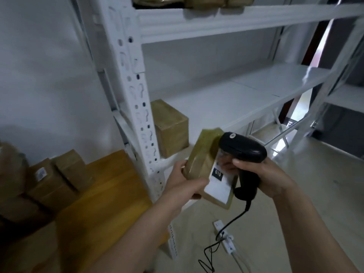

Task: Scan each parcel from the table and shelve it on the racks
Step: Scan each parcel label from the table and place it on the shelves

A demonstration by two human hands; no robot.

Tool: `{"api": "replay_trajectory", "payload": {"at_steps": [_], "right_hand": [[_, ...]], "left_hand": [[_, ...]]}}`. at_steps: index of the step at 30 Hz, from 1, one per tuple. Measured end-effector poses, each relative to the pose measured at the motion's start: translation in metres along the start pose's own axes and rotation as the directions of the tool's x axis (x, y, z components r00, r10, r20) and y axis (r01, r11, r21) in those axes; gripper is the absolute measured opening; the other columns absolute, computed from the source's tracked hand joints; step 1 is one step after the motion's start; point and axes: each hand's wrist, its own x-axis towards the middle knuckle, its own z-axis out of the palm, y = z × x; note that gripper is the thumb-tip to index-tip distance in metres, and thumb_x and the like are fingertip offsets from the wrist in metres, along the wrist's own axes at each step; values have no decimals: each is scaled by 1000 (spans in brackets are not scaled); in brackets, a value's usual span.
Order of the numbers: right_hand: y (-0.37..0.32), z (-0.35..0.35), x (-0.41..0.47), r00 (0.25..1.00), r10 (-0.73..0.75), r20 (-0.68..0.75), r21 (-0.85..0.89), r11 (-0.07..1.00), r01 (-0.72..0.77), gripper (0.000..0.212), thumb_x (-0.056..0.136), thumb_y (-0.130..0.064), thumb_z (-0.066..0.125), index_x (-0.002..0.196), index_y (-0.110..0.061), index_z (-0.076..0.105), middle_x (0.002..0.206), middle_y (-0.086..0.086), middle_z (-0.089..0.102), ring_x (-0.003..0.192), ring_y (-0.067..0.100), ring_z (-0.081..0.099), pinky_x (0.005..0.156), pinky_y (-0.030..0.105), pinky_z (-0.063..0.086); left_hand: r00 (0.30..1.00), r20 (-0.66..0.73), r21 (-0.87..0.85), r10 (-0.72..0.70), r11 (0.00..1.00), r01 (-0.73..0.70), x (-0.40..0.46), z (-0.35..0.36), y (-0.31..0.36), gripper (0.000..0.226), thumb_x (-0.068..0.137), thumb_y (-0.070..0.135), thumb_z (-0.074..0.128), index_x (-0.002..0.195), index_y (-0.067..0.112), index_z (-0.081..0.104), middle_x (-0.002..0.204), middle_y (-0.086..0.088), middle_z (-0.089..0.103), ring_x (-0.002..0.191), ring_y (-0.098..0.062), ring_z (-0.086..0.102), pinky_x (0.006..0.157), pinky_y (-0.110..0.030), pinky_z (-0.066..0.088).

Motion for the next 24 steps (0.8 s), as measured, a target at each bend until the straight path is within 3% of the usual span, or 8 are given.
{"api": "replay_trajectory", "payload": {"at_steps": [2,4,7,13,16,18,21,24], "right_hand": [[-10,-16,8,998,-40,-42,36,998,42,58,72,-15,80,126,-9,61,120,17,68,113,34,63,95,47,50],[-18,-25,19,995,-73,-73,64,995,77,61,68,-17,81,126,-13,61,121,13,68,115,30,63,96,46,49],[-25,-31,42,987,-106,-119,62,992,114,59,66,-17,84,122,-18,64,117,8,70,114,26,64,97,46,50],[-31,-32,94,994,-106,-19,137,985,107,42,76,-18,77,116,-27,68,117,6,70,110,22,66,90,43,54],[-30,-31,120,998,-68,-11,176,982,69,45,77,-16,76,120,-15,66,117,14,69,106,28,66,87,42,53],[-26,-31,134,999,-25,-26,191,981,29,36,78,-12,76,113,-11,69,109,14,71,102,28,67,81,36,55],[-20,-30,149,998,18,-66,194,981,-4,27,79,-9,75,107,-10,71,103,13,73,98,27,70,78,34,56],[-17,-25,159,995,29,-96,212,977,-8,20,79,-9,77,97,-12,73,92,9,76,88,22,73,68,29,57]], "left_hand": [[987,-114,-17,113,993,-116,10,26,17,62,76,14,76,123,39,44,101,15,59,86,0,63,59,-17,56],[943,-227,62,241,970,-233,21,48,35,72,77,21,77,133,42,38,107,24,53,91,7,57,71,-16,55],[863,-337,189,375,925,-328,41,72,57,79,78,28,77,142,43,33,120,20,42,94,13,45,82,-10,39],[780,-402,441,480,848,-295,79,99,75,80,85,29,71,150,33,25,142,3,19,132,-20,29,98,-22,30],[754,-392,609,527,763,-217,90,105,76,73,88,18,65,149,22,26,152,-1,10,135,-27,27,97,-21,26],[789,-335,698,516,698,-160,93,104,76,69,90,13,62,149,17,26,156,1,9,132,-29,30,98,-23,29],[793,-219,891,569,448,-76,96,94,74,65,90,15,62,147,13,31,153,-3,24,120,-29,43,97,-34,40],[691,-123,991,712,127,46,97,79,82,43,90,34,62,128,16,57,135,-5,48,115,-26,42,94,-35,35]]}}
